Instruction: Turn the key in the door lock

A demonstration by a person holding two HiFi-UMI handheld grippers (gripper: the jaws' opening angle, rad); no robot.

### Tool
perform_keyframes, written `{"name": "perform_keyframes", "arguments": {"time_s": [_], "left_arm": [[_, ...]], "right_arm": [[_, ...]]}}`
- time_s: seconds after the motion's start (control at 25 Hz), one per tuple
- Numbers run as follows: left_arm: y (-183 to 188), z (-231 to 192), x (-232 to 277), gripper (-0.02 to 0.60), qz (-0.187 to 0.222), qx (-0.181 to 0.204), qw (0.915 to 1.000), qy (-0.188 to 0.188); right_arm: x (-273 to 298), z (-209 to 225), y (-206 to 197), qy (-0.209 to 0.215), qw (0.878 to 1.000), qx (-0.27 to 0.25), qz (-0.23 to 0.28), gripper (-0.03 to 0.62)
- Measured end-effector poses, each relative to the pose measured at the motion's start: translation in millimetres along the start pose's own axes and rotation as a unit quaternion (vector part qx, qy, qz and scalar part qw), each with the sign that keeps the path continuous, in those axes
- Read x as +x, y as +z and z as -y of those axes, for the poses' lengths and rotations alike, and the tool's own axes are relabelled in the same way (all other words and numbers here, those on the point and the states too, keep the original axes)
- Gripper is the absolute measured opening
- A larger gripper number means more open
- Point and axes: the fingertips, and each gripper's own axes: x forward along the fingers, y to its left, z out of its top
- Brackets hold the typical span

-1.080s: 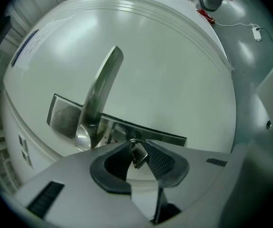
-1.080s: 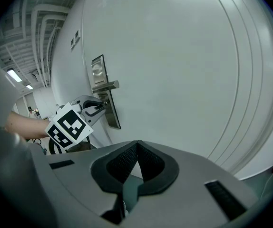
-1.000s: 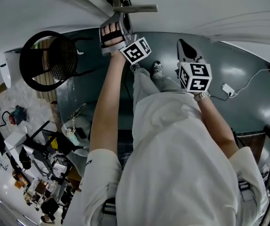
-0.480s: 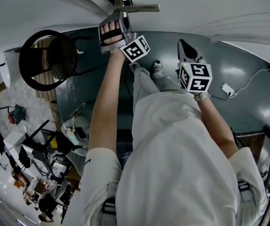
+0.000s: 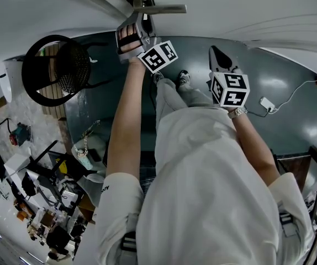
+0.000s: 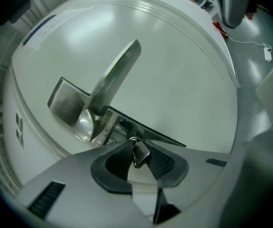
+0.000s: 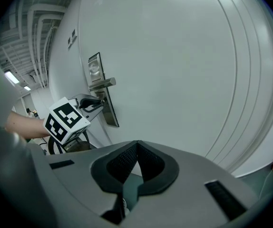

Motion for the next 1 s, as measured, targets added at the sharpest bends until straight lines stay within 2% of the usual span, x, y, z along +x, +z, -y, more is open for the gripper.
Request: {"name": "perform_keyframes", "arguments": {"time_s": [0.16,0.36,0.6,0.72,0.76,0.8,0.84,0.88,0.92,0.96,1.0], "left_arm": [[1.3,-3.5,-1.9,0.081,-0.005,-0.082,0.9964,-0.021],[0.2,-7.0,-2.2,0.078,-0.008,-0.169,0.9846,-0.042],[0.2,-10.3,-4.3,0.072,0.009,-0.274,0.9597,-0.064],[-1.4,-12.8,-3.9,0.072,0.02,-0.327,0.9417,-0.074],[-2.3,-13.5,-3.8,0.072,0.023,-0.352,0.9325,-0.078],[-3.4,-14.4,-4.1,0.071,0.024,-0.383,0.9195,-0.084],[-5.0,-15.7,-4.6,0.064,0.024,-0.424,0.9008,-0.09],[-6.9,-17.2,-5.2,0.032,0.022,-0.472,0.8757,-0.099],[-8.6,-18.6,-5.7,0.031,0.021,-0.517,0.849,-0.108],[-9.6,-19.5,-6.1,0.029,0.02,-0.55,0.8271,-0.116],[-10.2,-20.1,-6.2,0.029,0.022,-0.574,0.8092,-0.122]], "right_arm": [[-1.6,2.5,0.4,-0.001,1.0,0.002,0.0,0.0],[1.4,1.5,-0.2,0.001,1.0,0.003,-0.002,0.0],[0.1,2.1,-2.1,0.001,1.0,0.002,-0.004,0.0],[1.4,1.1,-2.0,0.002,1.0,0.003,-0.004,0.0],[1.8,0.3,-1.9,0.002,1.0,0.002,-0.004,0.0],[2.0,-0.5,-1.9,0.003,1.0,0.002,-0.004,0.0],[2.1,-1.0,-1.5,0.004,1.0,0.001,-0.004,0.0],[2.0,-1.5,-0.8,0.005,1.0,0.0,-0.003,0.0],[1.9,-2.0,0.1,0.006,1.0,0.0,-0.003,0.0],[1.8,-2.6,0.9,0.007,1.0,-0.001,-0.002,0.0],[2.0,-3.2,1.6,0.008,1.0,-0.002,-0.002,0.0]]}}
